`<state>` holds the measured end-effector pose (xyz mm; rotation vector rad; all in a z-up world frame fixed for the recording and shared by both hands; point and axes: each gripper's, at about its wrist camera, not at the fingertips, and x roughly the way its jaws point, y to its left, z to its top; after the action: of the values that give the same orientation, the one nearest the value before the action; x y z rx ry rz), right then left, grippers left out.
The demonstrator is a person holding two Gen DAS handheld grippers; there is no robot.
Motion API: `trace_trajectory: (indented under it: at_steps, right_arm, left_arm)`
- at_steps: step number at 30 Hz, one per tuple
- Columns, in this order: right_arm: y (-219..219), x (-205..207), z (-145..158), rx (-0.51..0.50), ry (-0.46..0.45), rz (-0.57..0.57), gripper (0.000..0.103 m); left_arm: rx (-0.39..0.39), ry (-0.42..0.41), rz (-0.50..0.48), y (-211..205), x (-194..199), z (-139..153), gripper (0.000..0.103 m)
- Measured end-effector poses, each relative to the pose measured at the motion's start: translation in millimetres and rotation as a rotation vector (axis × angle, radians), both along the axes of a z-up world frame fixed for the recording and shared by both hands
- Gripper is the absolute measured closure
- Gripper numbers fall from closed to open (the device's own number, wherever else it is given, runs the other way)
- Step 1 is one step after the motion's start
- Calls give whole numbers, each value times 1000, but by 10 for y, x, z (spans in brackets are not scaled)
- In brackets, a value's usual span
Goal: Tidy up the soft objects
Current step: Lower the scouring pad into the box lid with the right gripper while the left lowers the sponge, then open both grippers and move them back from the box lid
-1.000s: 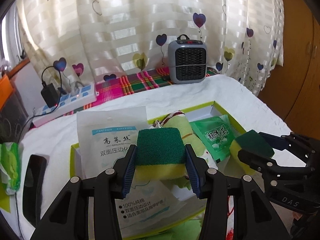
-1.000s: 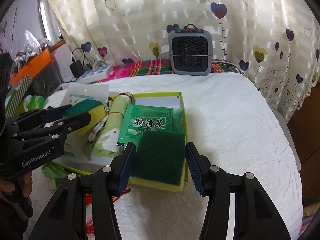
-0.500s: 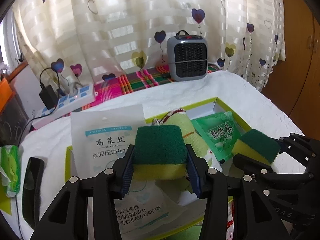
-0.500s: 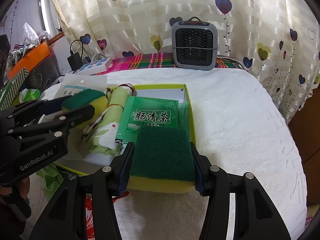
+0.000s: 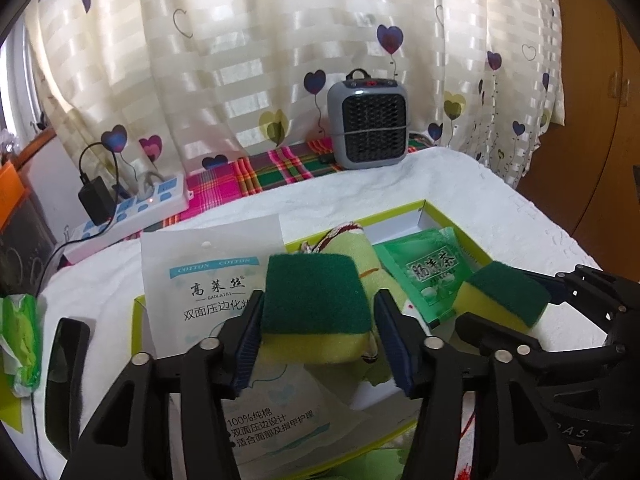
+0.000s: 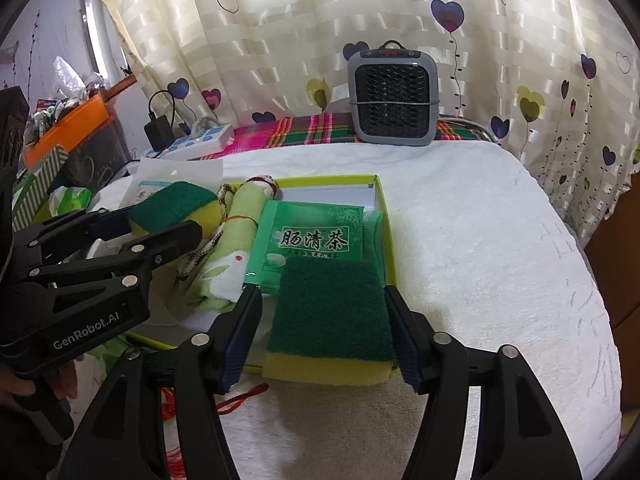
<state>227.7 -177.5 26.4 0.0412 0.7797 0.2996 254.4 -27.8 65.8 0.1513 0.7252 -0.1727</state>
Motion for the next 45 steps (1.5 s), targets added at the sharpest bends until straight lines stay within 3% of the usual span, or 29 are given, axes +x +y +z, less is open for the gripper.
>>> trace_trajectory:
  at_steps: [17,27,45]
  right_arm:
    - [-100,-189,147,38,-45,-18,37]
    - [-162,-443,221,61,-61,-28,37]
    - [318,-1017,125,-9,-39,108,37]
  left_arm:
    - [-36,-65,0,80,-333,298,44]
    - [-42,-54,31,150,-698,326,44]
    - [-43,-40,221,659,-1401,192,44]
